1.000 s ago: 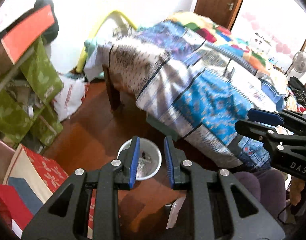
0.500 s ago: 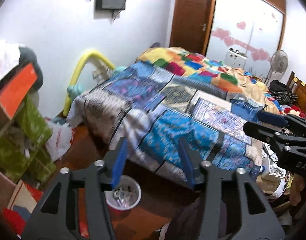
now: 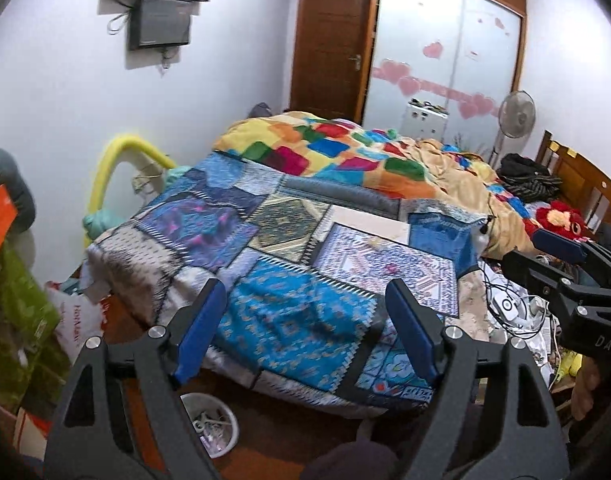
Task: Collect trash
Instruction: 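Move both tools back over the patterned mat, then grasp the purple item with the right tool while the left tool grasps the clear plastic bag, then carry the purple item and plastic bag down to the white bucket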
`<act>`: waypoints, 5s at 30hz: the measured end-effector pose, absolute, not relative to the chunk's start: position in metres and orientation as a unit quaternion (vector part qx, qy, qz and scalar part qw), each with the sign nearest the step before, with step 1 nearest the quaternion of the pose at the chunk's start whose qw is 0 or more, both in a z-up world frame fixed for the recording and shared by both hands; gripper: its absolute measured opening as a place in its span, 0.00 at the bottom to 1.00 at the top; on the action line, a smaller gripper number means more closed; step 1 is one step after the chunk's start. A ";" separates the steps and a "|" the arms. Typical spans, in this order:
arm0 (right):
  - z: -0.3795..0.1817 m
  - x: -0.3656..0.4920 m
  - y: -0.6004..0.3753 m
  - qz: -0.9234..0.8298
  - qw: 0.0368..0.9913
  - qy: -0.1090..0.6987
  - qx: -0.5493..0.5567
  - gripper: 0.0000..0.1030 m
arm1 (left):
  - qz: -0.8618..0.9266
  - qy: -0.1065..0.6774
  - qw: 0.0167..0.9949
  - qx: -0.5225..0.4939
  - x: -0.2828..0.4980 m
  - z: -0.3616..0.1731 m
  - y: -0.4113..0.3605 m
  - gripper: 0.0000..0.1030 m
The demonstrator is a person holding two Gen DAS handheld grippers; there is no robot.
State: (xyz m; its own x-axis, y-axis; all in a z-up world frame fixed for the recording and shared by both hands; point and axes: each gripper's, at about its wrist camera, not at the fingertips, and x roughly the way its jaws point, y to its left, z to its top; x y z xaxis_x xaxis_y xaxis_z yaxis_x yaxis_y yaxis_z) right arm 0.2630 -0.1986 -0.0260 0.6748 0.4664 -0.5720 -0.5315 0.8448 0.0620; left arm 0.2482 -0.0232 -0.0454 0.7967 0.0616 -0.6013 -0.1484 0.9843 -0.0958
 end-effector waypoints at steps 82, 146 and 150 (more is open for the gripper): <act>-0.186 0.487 -0.246 0.186 0.887 0.422 -0.015 0.12 | -0.075 0.466 0.874 -0.113 0.585 -0.239 -0.106 0.16; -0.065 0.185 -0.014 0.414 0.837 0.336 -0.125 0.12 | 0.159 0.359 0.905 -0.166 0.118 -0.119 0.176 0.16; -0.092 0.180 0.010 0.425 0.815 0.365 -0.147 0.12 | 0.164 0.386 0.887 -0.192 0.114 -0.153 0.192 0.16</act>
